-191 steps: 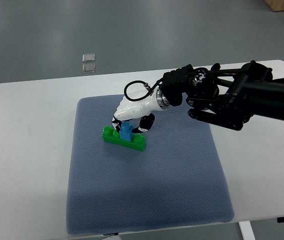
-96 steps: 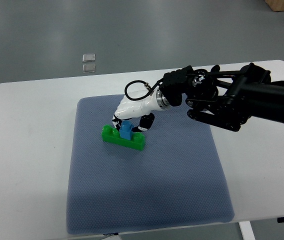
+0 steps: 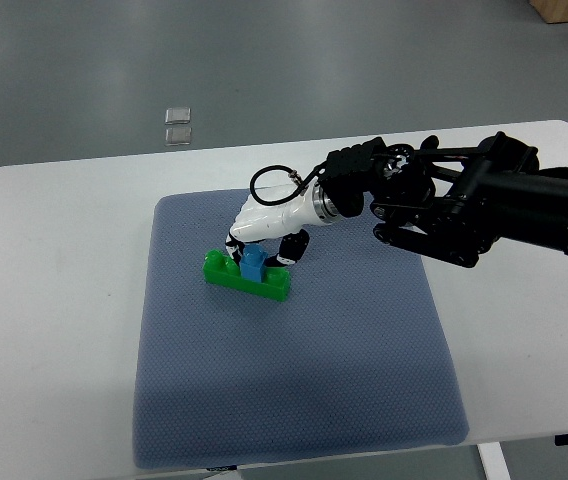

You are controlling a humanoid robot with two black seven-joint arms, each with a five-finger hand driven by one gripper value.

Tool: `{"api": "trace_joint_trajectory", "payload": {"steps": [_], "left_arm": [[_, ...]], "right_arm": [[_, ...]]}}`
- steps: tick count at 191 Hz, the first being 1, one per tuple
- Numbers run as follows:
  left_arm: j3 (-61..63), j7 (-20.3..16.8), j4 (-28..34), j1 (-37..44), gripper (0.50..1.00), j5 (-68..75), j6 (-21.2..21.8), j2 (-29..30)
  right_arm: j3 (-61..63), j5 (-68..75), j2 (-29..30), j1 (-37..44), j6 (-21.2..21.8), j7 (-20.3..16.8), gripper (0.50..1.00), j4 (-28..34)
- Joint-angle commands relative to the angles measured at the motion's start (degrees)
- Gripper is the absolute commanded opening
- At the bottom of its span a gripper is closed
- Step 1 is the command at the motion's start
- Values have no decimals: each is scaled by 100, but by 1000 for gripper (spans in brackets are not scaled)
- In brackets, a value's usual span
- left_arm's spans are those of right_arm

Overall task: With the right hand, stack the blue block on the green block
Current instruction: 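Lower the blue block onto the green block's studs and press down, then open the right hand and lift it off the blue block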

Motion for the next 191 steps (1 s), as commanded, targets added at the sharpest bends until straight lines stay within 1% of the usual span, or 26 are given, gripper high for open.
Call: {"api": "trace_joint_trajectory", "payload": {"steps": [1,62,75,93,98,100,102,106,118,125,128,139,154,163,191], "left_arm": [[-1,0,0,-1,1000,0,0,0],[-1,0,0,-1,1000,0,0,0],[-1,0,0,-1,1000,0,0,0],[-1,0,0,-1,1000,0,0,0],[-1,0,0,-1,1000,0,0,0],[-1,0,0,-1,1000,0,0,0],[-1,0,0,-1,1000,0,0,0],[-1,0,0,-1,1000,0,0,0],[-1,0,0,-1,1000,0,0,0],[-1,0,0,-1,1000,0,0,0],[-1,0,0,-1,1000,0,0,0],[-1,0,0,-1,1000,0,0,0],[8,0,0,-1,1000,0,0,0],[-1,0,0,-1,1000,0,0,0],[-1,0,0,-1,1000,0,0,0]], "right_arm": [[3,0,8,-18,-30,-1,605,-18],[3,-18,105,-70,-31,-1,605,-53],[3,-18,96,-61,-31,-1,613,-53],[3,-9,96,-44,-31,-1,654,-53],[3,0,87,-35,-31,8,690,-53],[3,0,87,-35,-31,8,690,-53],[3,0,87,-35,-22,8,717,-53],[3,9,96,-35,-22,8,737,-53],[3,26,87,-35,-13,17,762,-45],[3,26,78,-26,-13,26,797,-45],[3,35,78,-26,-13,26,801,-45],[3,53,70,-18,5,34,844,-45],[3,62,70,-18,13,43,862,-36],[3,70,61,-9,22,43,891,-36],[3,79,34,0,22,52,903,-9]]}}
